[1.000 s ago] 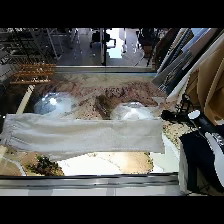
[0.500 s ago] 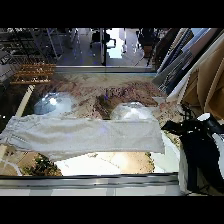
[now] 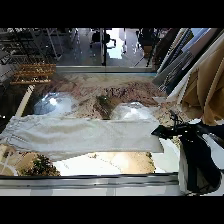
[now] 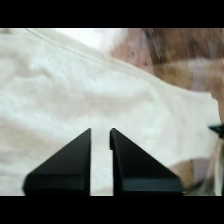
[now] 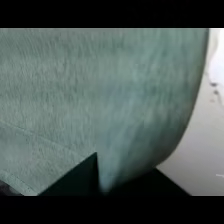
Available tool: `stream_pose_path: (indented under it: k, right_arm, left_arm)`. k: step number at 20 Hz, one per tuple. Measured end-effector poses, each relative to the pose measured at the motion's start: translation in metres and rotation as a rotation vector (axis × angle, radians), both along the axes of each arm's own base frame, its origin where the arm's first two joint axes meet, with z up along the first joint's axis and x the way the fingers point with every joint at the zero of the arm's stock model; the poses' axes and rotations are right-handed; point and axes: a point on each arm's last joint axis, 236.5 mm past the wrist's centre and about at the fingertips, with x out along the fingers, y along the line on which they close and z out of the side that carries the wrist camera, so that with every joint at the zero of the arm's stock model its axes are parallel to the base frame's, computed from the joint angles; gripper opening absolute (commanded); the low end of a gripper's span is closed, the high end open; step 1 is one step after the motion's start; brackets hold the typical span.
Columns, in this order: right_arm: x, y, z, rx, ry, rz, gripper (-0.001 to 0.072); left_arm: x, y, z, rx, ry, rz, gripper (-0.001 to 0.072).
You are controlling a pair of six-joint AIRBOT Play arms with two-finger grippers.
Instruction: Fold the clothes and pants, and hang the long-sleeved shirts on hangers.
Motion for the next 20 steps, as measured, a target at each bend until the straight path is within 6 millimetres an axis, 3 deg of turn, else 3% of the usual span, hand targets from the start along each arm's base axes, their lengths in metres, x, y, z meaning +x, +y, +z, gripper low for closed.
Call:
stream_pose_path:
  k: [1,3,5,8,12,14,16,18,20]
  right_arm:
    - [0.001,0.011,-0.002,0.011,-0.006,0.024,0.0028]
    - [0.007,0.021,0.000,0.006,-0.025,0.064,0.0026]
    - [0.010,0.015,0.005,-0.065,-0.023,0.101,0.0025]
    - [0.009,-0.029,0.030,-0.311,-0.003,0.094,0.0025]
    - [-0.008,-0.127,0.087,-0.739,0.021,-0.019,0.0025]
    - [-0.014,-0.143,0.118,-0.828,0.009,-0.073,0.0025]
    - [-0.014,-0.125,0.140,-0.838,-0.027,-0.065,0.0025]
    - [-0.007,-0.069,0.152,-0.762,-0.086,-0.009,0.0025]
    - [-0.002,0.005,0.155,-0.677,-0.137,0.074,0.0025]
  left_arm:
    - [0.000,-0.014,-0.004,-0.015,0.017,-0.035,0.0012]
    - [0.000,-0.047,-0.011,-0.054,0.054,-0.110,0.0011]
    - [-0.002,-0.083,-0.023,-0.087,0.110,-0.188,0.0010]
    - [-0.017,-0.138,-0.051,-0.092,0.260,-0.313,0.0010]
    - [-0.049,-0.197,-0.104,0.017,0.479,-0.445,0.0011]
    - [-0.054,-0.218,-0.126,0.087,0.525,-0.467,0.0012]
    - [-0.052,-0.234,-0.142,0.151,0.526,-0.475,0.0011]
    - [-0.047,-0.243,-0.149,0.190,0.512,-0.471,0.0012]
    - [-0.043,-0.245,-0.146,0.208,0.502,-0.467,0.0012]
